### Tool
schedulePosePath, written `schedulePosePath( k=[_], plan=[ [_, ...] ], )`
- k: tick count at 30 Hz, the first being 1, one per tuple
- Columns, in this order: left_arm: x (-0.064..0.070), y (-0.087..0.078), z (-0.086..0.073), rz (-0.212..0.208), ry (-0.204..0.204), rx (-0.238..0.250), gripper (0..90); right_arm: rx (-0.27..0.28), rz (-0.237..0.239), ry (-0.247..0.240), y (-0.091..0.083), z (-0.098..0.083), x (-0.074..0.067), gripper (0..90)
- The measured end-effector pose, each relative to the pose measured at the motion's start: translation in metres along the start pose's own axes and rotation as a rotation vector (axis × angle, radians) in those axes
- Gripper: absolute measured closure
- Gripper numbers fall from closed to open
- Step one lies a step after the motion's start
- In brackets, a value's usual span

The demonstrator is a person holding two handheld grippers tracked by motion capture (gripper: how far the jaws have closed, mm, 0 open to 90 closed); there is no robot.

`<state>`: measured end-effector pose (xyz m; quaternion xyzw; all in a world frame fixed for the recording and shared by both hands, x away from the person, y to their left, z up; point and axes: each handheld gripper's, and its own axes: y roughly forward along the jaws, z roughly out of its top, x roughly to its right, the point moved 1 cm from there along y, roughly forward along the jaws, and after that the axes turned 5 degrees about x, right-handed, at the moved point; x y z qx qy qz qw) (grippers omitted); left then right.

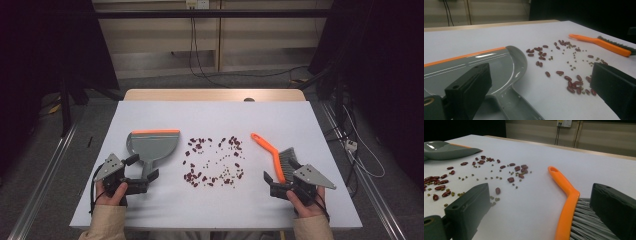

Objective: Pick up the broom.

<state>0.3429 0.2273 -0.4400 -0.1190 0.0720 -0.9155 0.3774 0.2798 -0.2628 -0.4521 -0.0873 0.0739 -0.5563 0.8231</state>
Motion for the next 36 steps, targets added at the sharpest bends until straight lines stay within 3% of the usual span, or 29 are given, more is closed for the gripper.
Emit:
schedulePosePath(
  k=[8, 15, 18, 22, 26, 29, 31, 36],
  plan=[
    [0.001, 0.0, 0.0, -0.01, 0.007, 0.006, 3.4, -0.007, 0.007, 0.008, 0.002, 0.001, 0.0, 3.0],
    [0.0, 0.003, 0.0, -0.017, 0.001, 0.003, 3.4, -0.062, 0.024, 0.008, 0.005, 0.012, 0.003, 4.9],
    [-0.001, 0.004, 0.0, -0.019, -0.001, 0.009, 3.4, -0.069, -0.019, 0.029, 0.009, 0.021, 0.013, 6.0],
    [0.0, 0.003, 0.001, -0.018, -0.004, 0.021, 3.4, -0.119, -0.061, 0.095, 0.019, 0.03, 0.029, 6.1],
    [-0.001, 0.002, 0.001, -0.014, -0.006, 0.019, 3.5, -0.205, -0.076, 0.137, 0.034, 0.035, 0.043, 11.8],
    [-0.001, 0.002, 0.001, -0.013, -0.005, 0.02, 3.4, -0.262, -0.059, 0.153, 0.046, 0.036, 0.051, 34.6],
    [-0.001, 0.002, 0.001, -0.011, -0.006, 0.025, 3.4, -0.306, -0.043, 0.173, 0.054, 0.037, 0.055, 37.2],
    [-0.001, 0.002, 0.001, -0.01, -0.015, 0.025, 3.4, -0.4, -0.029, 0.124, 0.07, 0.042, 0.058, 48.4]
  ],
)
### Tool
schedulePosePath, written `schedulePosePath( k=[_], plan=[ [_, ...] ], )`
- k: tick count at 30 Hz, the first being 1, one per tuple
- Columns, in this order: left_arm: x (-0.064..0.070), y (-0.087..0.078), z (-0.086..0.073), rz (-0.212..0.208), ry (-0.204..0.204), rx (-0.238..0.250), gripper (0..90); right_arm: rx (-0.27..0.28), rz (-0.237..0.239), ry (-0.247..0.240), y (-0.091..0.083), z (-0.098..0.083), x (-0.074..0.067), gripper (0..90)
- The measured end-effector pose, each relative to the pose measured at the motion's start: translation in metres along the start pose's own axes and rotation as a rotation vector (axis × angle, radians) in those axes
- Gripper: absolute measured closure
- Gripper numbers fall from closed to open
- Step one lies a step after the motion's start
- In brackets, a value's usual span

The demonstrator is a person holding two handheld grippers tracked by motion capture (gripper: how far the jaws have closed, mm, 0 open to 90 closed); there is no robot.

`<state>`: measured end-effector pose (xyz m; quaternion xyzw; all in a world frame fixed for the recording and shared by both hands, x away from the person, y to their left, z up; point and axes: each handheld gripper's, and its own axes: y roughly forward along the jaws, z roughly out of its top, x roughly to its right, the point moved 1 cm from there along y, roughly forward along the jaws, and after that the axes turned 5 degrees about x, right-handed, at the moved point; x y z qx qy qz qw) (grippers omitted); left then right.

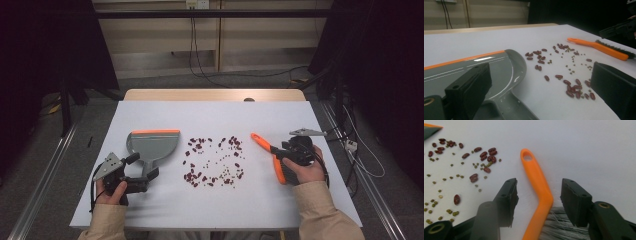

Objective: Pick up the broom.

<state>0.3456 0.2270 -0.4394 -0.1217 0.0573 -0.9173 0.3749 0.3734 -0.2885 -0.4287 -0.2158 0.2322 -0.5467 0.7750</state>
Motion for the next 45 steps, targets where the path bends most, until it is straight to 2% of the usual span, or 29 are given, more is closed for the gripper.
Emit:
schedulePosePath(
  k=[1, 2, 5, 6, 7, 9, 12, 19, 20, 23, 24, 27, 29, 32, 38, 41, 45],
  plan=[
    [0.0, 0.0, 0.0, -0.001, 0.005, -0.002, 3.4, 0.0, 0.0, 0.0, 0.0, 0.0, 0.0, 48.4],
    [0.0, 0.001, 0.0, -0.006, 0.004, 0.0, 3.4, -0.04, -0.016, -0.021, 0.005, 0.004, 0.002, 51.1],
    [0.0, 0.0, 0.0, -0.006, 0.006, -0.002, 3.5, -0.097, -0.022, -0.01, 0.01, 0.008, 0.004, 56.8],
    [0.0, 0.0, 0.0, -0.006, 0.006, -0.002, 3.5, -0.097, -0.022, -0.01, 0.01, 0.008, 0.004, 56.8],
    [0.0, 0.0, 0.0, -0.005, 0.002, 0.0, 3.5, -0.134, -0.036, -0.004, 0.013, 0.009, 0.004, 60.7],
    [-0.001, 0.0, 0.0, -0.007, 0.002, -0.002, 3.4, -0.156, -0.041, -0.012, 0.018, 0.007, 0.005, 61.8],
    [-0.001, 0.001, 0.0, -0.006, 0.005, -0.003, 3.4, -0.195, -0.051, 0.004, 0.024, 0.006, 0.006, 64.6],
    [-0.001, 0.002, -0.001, -0.006, 0.002, -0.011, 3.4, -0.246, -0.048, 0.006, 0.032, 0.005, 0.005, 68.5],
    [-0.001, 0.002, -0.001, -0.008, 0.007, -0.013, 3.4, -0.271, -0.062, -0.011, 0.035, 0.006, 0.003, 70.2],
    [0.0, 0.002, -0.001, -0.01, 0.006, -0.009, 3.4, -0.291, -0.069, -0.018, 0.039, 0.006, 0.002, 69.7],
    [0.0, 0.002, -0.001, -0.01, 0.006, -0.007, 3.4, -0.321, -0.083, -0.024, 0.046, 0.006, 0.001, 67.6],
    [0.0, 0.002, 0.0, -0.01, 0.007, -0.006, 3.4, -0.366, -0.088, -0.038, 0.05, 0.01, -0.001, 67.8],
    [0.0, 0.003, 0.0, -0.014, 0.011, -0.009, 3.4, -0.365, -0.066, 0.007, 0.05, 0.01, 0.004, 68.0],
    [0.001, 0.005, 0.0, -0.014, 0.015, -0.006, 3.4, -0.356, -0.07, 0.007, 0.049, 0.009, 0.003, 68.4],
    [0.002, 0.011, 0.003, -0.015, 0.011, 0.008, 3.5, -0.371, -0.074, -0.014, 0.05, 0.011, 0.002, 69.2],
    [0.002, 0.015, 0.004, -0.018, 0.017, 0.019, 3.6, -0.371, -0.079, -0.043, 0.05, 0.012, 0.001, 69.8],
    [0.002, 0.014, 0.005, -0.014, 0.016, 0.026, 3.6, -0.352, -0.074, -0.034, 0.048, 0.012, 0.002, 69.9]
  ],
)
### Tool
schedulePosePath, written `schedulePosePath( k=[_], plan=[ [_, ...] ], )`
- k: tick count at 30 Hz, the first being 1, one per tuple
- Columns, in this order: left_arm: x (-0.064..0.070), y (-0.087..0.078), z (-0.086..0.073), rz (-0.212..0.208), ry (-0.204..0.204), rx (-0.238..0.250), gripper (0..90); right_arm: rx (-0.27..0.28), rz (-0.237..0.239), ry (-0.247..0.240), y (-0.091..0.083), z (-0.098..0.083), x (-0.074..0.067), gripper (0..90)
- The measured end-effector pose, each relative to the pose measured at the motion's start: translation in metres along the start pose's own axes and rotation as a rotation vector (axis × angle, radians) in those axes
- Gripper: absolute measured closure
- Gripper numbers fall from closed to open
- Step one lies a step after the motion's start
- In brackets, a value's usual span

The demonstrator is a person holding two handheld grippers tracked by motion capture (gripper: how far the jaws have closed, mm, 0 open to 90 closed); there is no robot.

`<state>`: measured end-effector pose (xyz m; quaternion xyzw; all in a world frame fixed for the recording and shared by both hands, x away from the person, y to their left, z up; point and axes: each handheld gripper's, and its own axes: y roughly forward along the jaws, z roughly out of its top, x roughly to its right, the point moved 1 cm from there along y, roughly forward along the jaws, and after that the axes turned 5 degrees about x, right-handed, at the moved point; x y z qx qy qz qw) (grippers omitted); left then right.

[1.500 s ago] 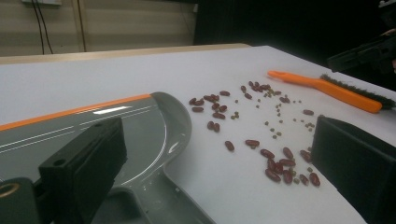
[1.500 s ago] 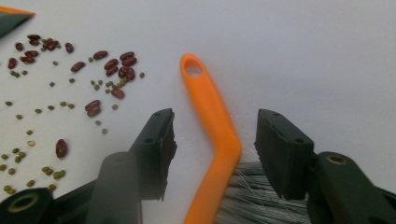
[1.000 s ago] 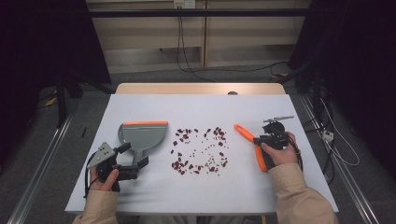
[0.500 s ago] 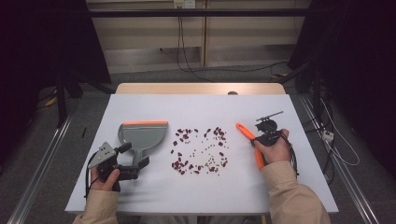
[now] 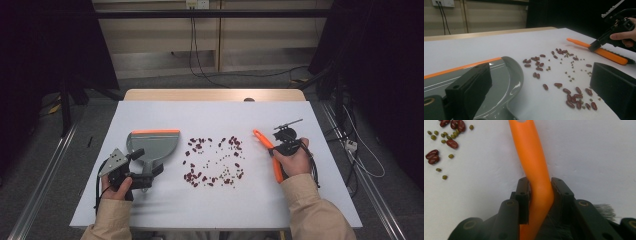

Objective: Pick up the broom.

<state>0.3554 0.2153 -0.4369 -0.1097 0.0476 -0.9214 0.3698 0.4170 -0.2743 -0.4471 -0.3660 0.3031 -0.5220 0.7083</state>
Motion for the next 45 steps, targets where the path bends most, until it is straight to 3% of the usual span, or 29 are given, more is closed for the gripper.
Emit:
schedulePosePath(
  k=[5, 10, 12, 15, 19, 21, 23, 31, 35, 39, 45],
  plan=[
    [0.0, -0.002, 0.001, 0.009, 0.001, 0.011, 3.6, 0.15, 0.084, 0.091, -0.021, -0.002, 0.013, 70.2],
    [0.0, -0.004, 0.001, 0.015, 0.007, 0.006, 3.6, 0.292, 0.113, 0.116, -0.037, -0.008, 0.02, 70.5],
    [0.0, -0.004, 0.001, 0.017, 0.009, 0.003, 3.6, 0.315, 0.121, 0.122, -0.041, -0.01, 0.021, 70.6],
    [0.0, -0.004, 0.001, 0.017, 0.008, 0.005, 3.6, 0.416, 0.143, 0.132, -0.052, -0.013, 0.023, 70.7],
    [0.001, -0.004, 0.0, 0.015, 0.004, 0.004, 3.6, 0.479, 0.172, 0.147, -0.059, -0.015, 0.025, 70.9],
    [0.002, -0.004, 0.001, 0.015, 0.006, 0.006, 3.6, 0.537, 0.185, 0.165, -0.066, -0.017, 0.026, 71.1],
    [0.003, -0.003, 0.001, 0.016, 0.01, 0.004, 3.6, 0.579, 0.225, 0.187, -0.07, -0.019, 0.028, 71.2],
    [0.008, 0.001, 0.002, 0.005, 0.023, -0.015, 3.6, 0.622, 0.275, 0.191, -0.075, -0.018, 0.028, 71.3],
    [0.012, 0.003, 0.006, 0.0, 0.02, -0.001, 3.6, 0.652, 0.294, 0.188, -0.081, -0.015, 0.027, 71.4],
    [0.014, 0.007, 0.01, -0.009, 0.014, -0.003, 3.5, 0.663, 0.289, 0.178, -0.085, -0.01, 0.026, 71.3],
    [0.018, 0.014, 0.019, -0.021, 0.013, -0.002, 3.6, 0.672, 0.3, 0.144, -0.088, 0.002, 0.014, 71.3]
  ],
)
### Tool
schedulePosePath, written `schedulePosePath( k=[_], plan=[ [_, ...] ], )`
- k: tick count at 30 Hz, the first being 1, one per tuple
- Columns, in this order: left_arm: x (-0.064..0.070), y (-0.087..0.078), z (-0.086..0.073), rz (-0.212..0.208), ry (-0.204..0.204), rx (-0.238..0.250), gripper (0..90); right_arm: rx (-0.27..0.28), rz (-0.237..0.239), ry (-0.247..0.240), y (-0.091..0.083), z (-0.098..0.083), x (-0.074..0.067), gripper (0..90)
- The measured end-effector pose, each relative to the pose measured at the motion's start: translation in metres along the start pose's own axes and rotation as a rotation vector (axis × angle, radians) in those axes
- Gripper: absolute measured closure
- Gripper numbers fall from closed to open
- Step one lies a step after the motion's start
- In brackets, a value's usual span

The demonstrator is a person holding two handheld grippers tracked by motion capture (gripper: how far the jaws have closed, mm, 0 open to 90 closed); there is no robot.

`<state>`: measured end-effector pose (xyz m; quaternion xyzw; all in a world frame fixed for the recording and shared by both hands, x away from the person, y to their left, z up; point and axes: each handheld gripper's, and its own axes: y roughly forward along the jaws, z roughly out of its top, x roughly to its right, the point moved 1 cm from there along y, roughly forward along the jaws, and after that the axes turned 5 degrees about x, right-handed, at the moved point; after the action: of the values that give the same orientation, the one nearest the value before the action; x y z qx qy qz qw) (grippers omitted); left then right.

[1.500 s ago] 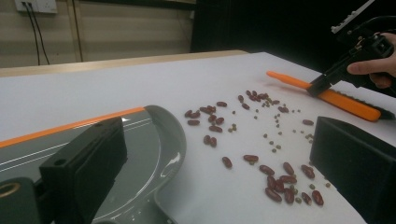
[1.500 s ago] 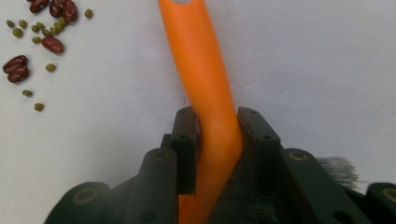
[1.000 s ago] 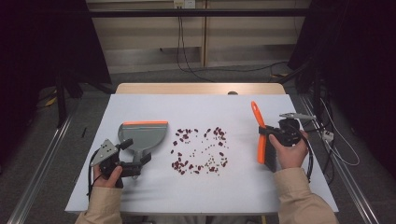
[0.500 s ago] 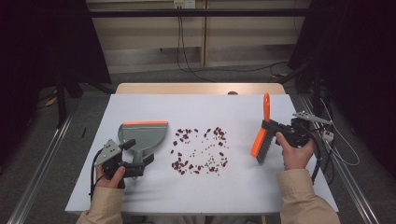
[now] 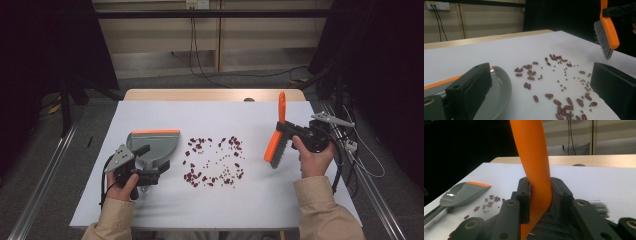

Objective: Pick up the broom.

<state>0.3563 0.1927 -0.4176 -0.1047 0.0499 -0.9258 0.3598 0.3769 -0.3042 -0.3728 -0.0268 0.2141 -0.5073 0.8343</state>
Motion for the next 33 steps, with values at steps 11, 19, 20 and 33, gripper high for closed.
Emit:
schedulePosePath(
  k=[11, 19, 20, 33],
  plan=[
    [0.017, 0.02, 0.016, -0.062, 0.029, 0.007, 3.8, -0.013, 0.061, -0.031, 0.028, 0.008, -0.03, 71.3],
    [0.031, 0.04, 0.023, -0.111, 0.013, -0.022, 4.4, -0.018, 0.097, -0.02, 0.045, 0.006, -0.048, 71.3],
    [0.036, 0.047, 0.023, -0.13, 0.001, -0.035, 4.9, -0.015, 0.107, -0.026, 0.049, 0.006, -0.054, 71.3],
    [0.054, 0.074, 0.024, -0.17, -0.039, -0.048, 5.9, -0.021, 0.163, -0.058, 0.073, 0.004, -0.088, 71.2]
  ],
)
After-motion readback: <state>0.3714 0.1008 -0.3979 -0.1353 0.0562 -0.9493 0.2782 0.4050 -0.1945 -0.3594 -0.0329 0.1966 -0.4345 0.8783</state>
